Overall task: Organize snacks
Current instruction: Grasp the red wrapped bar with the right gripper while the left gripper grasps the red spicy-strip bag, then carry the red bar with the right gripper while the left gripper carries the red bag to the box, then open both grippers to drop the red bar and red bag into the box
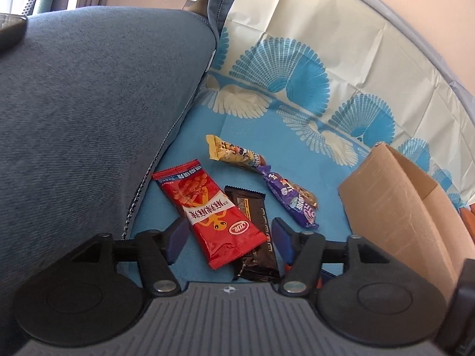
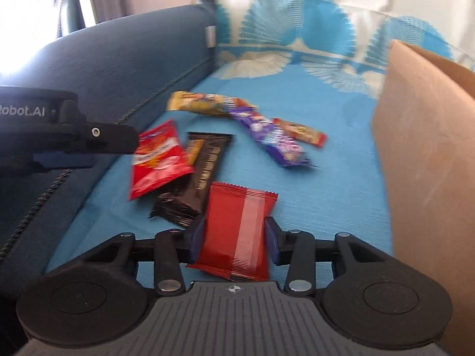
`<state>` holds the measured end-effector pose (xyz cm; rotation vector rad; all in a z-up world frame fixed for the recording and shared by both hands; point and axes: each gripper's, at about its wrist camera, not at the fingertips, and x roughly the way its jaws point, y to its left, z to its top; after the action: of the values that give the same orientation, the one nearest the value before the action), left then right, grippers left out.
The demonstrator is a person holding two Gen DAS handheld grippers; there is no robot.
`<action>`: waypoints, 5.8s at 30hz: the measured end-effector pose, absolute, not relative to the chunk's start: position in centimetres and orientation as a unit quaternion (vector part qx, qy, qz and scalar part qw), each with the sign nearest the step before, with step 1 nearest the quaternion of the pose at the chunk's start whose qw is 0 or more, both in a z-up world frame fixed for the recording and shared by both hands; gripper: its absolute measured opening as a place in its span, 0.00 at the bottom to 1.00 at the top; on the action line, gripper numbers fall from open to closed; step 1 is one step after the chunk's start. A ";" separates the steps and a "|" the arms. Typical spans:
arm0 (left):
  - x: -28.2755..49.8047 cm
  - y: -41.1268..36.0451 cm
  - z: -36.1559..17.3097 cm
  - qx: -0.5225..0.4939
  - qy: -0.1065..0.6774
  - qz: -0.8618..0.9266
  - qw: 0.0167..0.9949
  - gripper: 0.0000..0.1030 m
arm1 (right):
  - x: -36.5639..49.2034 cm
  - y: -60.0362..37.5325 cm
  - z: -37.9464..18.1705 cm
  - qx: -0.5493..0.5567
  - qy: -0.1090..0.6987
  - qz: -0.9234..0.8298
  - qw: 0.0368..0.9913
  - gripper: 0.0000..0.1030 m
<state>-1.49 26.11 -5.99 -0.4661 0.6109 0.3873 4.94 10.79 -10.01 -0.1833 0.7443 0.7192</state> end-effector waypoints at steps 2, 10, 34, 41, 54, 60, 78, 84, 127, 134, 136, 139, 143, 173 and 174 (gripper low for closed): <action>-0.6 26.4 -6.7 -0.234 0.296 0.198 0.905 0.73 | 5.0 10.6 -10.1 -0.092 0.356 0.315 0.875 0.43; 3.0 27.0 -9.6 -0.245 0.316 0.244 0.883 0.81 | 5.2 10.3 -10.5 -0.105 0.360 0.303 0.876 0.44; -0.7 21.6 -4.4 -0.152 0.409 0.114 0.893 0.48 | 1.6 6.3 -4.2 -0.093 0.394 0.394 0.825 0.43; -3.0 20.8 -6.0 -0.144 0.511 0.047 0.846 0.49 | -2.5 3.2 -5.1 -0.121 0.378 0.414 0.819 0.43; -1.7 19.4 -7.4 -0.100 0.526 0.084 0.840 0.65 | -4.0 2.1 -8.9 -0.138 0.399 0.403 0.812 0.48; -1.0 18.8 -7.6 -0.088 0.526 0.095 0.840 0.67 | -4.4 2.3 -9.0 -0.167 0.384 0.406 0.812 0.49; -1.1 17.2 -7.7 -0.039 0.509 0.105 0.854 0.49 | -4.4 1.9 -8.6 -0.167 0.363 0.394 0.828 0.44; -2.0 17.4 -6.7 -0.050 0.478 0.104 0.871 0.48 | -4.7 1.4 -7.9 -0.166 0.331 0.383 0.846 0.44; -6.4 17.4 -2.0 -0.090 0.314 0.107 0.939 0.48 | -5.1 -6.8 1.7 -0.088 0.172 0.409 0.892 0.44; -5.7 16.4 -2.3 -0.059 0.330 0.114 0.935 0.48 | -5.4 -6.5 1.0 -0.075 0.176 0.421 0.887 0.44; -5.5 16.3 -2.5 -0.054 0.333 0.115 0.934 0.48 | -5.2 -6.5 0.6 -0.081 0.180 0.421 0.885 0.44; -5.3 16.3 -2.6 -0.048 0.336 0.116 0.933 0.48 | -4.7 -6.6 0.6 -0.080 0.178 0.418 0.887 0.44; -5.0 16.2 -2.8 -0.042 0.340 0.117 0.932 0.48 | -4.0 -7.0 0.7 -0.063 0.178 0.409 0.893 0.44; -2.6 11.5 3.8 -0.068 0.275 0.107 0.953 0.48 | 1.0 -12.3 1.4 0.051 0.153 0.285 0.945 0.44; -1.9 10.7 4.4 -0.070 0.270 0.098 0.955 0.48 | 1.4 -12.7 1.3 0.060 0.153 0.274 0.948 0.44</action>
<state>-1.93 10.68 4.38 -0.1417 0.5475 0.1995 1.44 -12.72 1.32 0.1224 0.3118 0.5578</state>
